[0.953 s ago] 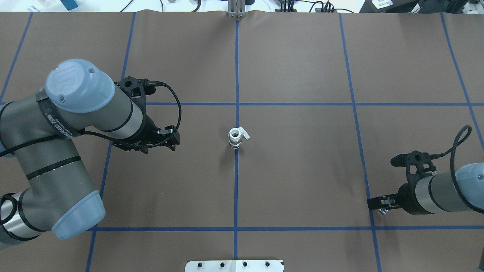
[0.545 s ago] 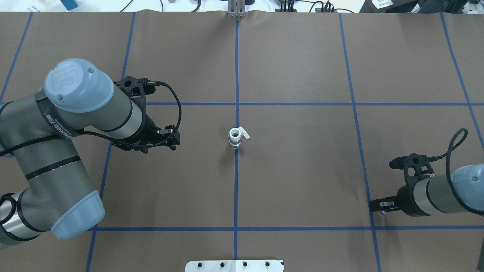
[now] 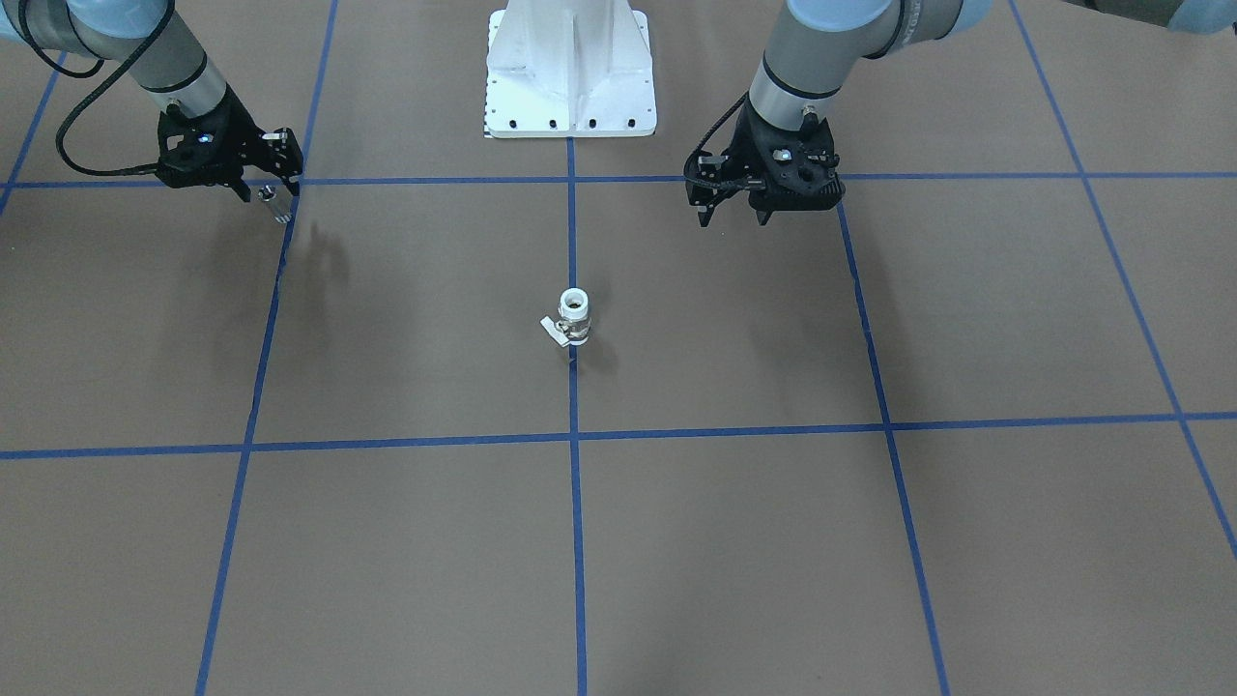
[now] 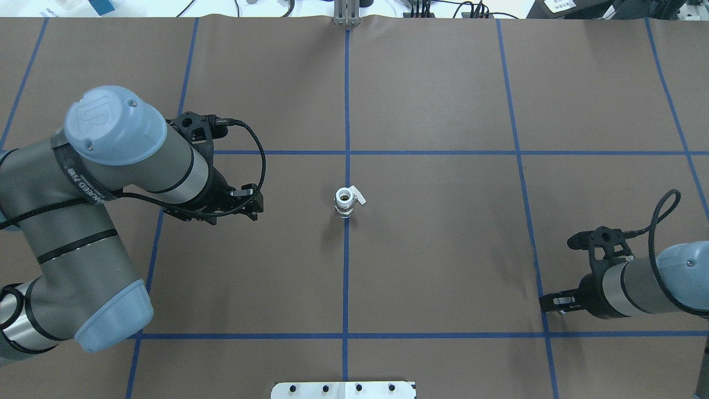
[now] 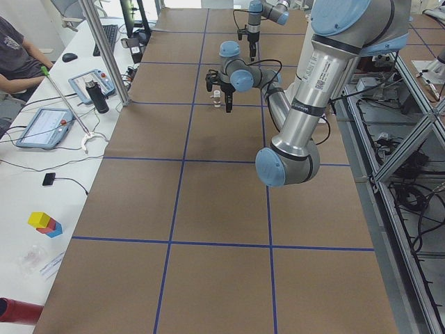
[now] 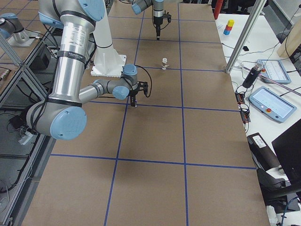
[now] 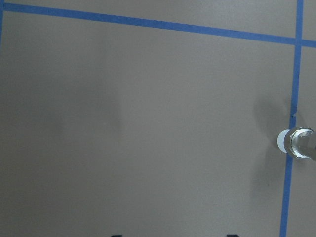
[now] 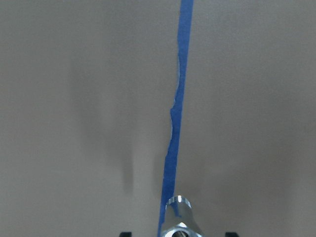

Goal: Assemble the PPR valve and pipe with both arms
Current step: 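Close the right gripper on the silver fitting and lift it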

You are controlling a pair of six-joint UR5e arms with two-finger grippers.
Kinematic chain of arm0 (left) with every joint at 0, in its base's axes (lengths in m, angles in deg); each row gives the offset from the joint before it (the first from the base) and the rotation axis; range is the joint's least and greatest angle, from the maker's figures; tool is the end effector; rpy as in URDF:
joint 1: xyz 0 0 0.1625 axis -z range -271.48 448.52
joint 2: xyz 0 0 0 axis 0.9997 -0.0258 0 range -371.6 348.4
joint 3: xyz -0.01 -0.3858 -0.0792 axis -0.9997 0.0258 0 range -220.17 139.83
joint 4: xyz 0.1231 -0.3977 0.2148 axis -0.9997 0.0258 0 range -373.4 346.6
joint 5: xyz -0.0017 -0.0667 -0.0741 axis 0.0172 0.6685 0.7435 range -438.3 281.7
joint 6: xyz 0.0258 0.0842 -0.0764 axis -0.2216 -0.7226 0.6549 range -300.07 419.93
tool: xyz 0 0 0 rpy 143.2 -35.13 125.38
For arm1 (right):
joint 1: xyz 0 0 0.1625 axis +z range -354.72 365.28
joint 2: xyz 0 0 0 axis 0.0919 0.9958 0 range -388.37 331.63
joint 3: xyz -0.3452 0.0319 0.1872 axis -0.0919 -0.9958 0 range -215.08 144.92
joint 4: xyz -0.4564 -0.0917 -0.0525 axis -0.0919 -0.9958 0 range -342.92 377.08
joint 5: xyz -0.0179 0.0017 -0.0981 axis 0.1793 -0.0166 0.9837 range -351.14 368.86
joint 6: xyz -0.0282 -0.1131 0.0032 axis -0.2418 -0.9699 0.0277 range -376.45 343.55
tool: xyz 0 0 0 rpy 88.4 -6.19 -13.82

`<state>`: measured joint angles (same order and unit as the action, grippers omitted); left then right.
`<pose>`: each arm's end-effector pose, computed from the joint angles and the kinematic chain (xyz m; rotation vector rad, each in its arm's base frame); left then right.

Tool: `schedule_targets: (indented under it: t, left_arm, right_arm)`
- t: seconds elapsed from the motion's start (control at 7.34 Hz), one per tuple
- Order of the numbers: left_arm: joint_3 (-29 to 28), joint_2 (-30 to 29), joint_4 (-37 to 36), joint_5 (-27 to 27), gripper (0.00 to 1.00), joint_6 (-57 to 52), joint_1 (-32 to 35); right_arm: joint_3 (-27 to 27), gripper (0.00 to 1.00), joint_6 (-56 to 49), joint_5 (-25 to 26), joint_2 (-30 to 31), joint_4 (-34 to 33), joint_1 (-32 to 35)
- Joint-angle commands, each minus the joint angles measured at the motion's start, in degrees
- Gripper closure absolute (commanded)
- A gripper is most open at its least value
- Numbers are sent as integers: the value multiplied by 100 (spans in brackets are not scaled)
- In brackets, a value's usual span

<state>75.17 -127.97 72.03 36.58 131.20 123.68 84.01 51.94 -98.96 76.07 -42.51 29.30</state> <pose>0.4409 -0.4136 0.1617 0.0020 0.9061 -0.0883 -0.4036 -0.2866 0.4382 0.0306 -0.8328 -0.0828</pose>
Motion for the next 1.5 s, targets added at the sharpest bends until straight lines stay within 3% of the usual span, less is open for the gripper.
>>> schedule_targets:
  t: [0.0, 0.14, 0.68, 0.95, 1.09, 1.36]
  left_arm:
    - [6, 0, 0, 0, 24, 1, 0]
    - [14, 0, 0, -9, 24, 19, 0]
    - [67, 70, 0, -18, 24, 28, 0]
    - [224, 227, -9, -18, 24, 10, 9]
    - [478, 551, 9, -9, 24, -60, 17]
    - [559, 895, 26, 26, 25, -497, 183]
  right_arm:
    - [-8, 77, -1, -2, 6, 0, 6]
    - [1, 100, -1, -2, 6, 0, 15]
    - [71, 100, -9, -431, -11, 0, 593]
    - [80, 100, -1, -538, -579, -357, 691]
    - [80, 100, -1, -538, -1409, -1318, 778]
    - [-77, 100, 8, -468, -3700, -3863, 779]
